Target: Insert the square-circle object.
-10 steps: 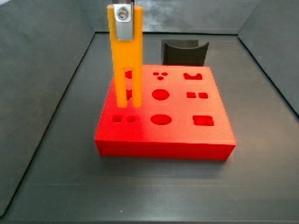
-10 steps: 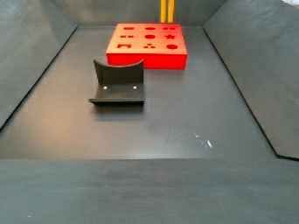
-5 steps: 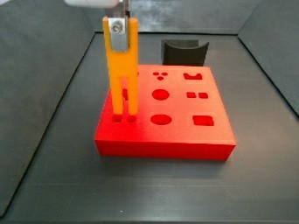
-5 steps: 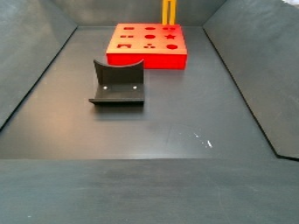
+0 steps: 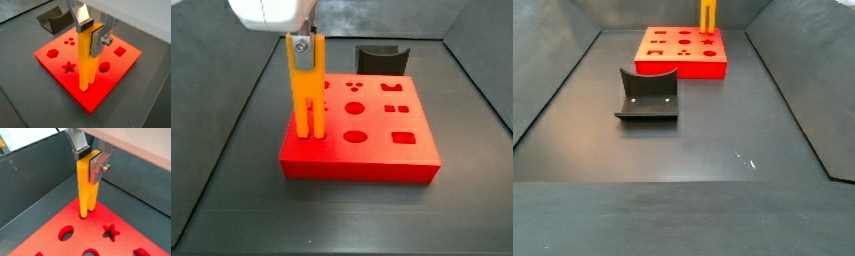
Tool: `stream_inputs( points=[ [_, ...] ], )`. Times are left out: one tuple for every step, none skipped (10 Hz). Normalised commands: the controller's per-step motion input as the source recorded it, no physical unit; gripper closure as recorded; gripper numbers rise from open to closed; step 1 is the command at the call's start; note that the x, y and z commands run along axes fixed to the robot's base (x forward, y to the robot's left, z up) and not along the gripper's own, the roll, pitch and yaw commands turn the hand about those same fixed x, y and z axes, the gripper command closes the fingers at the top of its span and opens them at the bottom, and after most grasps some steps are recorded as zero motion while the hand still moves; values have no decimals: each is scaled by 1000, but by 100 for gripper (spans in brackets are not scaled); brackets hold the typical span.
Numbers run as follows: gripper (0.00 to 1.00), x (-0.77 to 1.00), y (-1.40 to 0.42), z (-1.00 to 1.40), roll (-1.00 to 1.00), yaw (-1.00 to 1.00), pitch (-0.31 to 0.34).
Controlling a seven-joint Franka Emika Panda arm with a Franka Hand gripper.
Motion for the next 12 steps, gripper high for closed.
stream_inputs(
  points=[
    [100, 0, -37, -200, 0, 0, -64],
    [100, 0, 0, -211, 0, 0, -61],
    [100, 20, 0, -254, 0, -14, -51],
    [100, 149, 0, -234, 33, -17, -17],
    [100, 137, 0, -169, 24, -20, 0],
    [100, 100, 0, -97, 17, -40, 0],
    [100, 43, -9, -63, 31, -40, 0],
    [100, 0, 0, -63, 50, -26, 0],
    [100, 0, -23, -166, 69, -57, 0],
    [100, 0, -94, -309, 109, -129, 0],
    [100, 9, -91, -314, 130, -123, 0],
    [100, 0, -89, -326, 130, -117, 0]
  ],
)
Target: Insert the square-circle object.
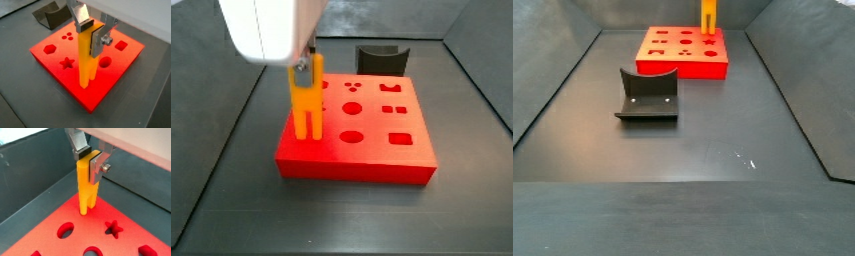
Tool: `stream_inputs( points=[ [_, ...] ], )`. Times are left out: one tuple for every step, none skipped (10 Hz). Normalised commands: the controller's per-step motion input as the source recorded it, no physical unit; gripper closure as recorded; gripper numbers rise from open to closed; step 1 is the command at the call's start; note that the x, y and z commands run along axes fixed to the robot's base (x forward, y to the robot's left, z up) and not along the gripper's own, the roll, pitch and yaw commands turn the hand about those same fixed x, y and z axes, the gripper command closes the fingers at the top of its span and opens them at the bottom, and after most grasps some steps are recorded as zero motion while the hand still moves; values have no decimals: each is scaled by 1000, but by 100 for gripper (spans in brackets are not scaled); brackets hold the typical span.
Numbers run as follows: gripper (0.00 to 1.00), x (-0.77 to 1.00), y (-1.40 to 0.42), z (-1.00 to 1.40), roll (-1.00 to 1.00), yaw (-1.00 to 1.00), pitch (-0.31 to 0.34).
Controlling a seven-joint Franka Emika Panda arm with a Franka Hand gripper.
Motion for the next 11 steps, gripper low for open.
stream_inputs(
  points=[
    [100, 0, -60, -337, 87, -109, 0],
    [100, 0, -63, -354, 67, -86, -19],
    [100, 20, -57, -369, 44, -77, -33],
    [100, 17, -34, -477, 36, -60, -59],
    [100, 0, -26, -674, 14, -54, -110],
    [100, 0, -34, -880, 0, -63, -193],
    [100, 0, -57, -886, 0, -60, -196],
    [100, 0, 0, -863, -11, -54, -199],
    [100, 9, 100, -586, -177, 0, -223],
    [100, 0, 103, -666, -129, 0, -161],
    [100, -80, 26, -574, -16, 40, -90]
  ],
)
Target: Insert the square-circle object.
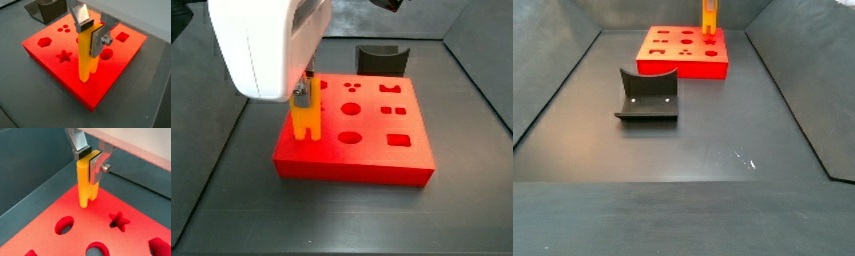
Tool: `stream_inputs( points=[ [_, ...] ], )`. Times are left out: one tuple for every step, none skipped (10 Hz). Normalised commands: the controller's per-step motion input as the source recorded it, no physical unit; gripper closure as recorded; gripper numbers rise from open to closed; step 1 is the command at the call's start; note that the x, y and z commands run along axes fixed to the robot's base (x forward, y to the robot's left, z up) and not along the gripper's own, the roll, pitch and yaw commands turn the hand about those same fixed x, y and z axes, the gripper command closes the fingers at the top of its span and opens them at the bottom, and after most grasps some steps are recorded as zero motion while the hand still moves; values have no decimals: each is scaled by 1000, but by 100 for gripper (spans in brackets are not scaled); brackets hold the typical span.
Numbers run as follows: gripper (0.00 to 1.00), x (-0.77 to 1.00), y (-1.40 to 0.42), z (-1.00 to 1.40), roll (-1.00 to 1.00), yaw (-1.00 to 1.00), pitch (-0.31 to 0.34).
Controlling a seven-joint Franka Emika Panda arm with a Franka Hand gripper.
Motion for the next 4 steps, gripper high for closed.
stream_inputs(
  points=[
    [100, -63, 0, -349, 0, 29, -26],
    [100, 0, 0, 0, 4, 0, 0],
    [100, 0, 0, -20, 67, 0, 4],
    [100, 0, 0, 0, 0, 0, 0]
  ],
)
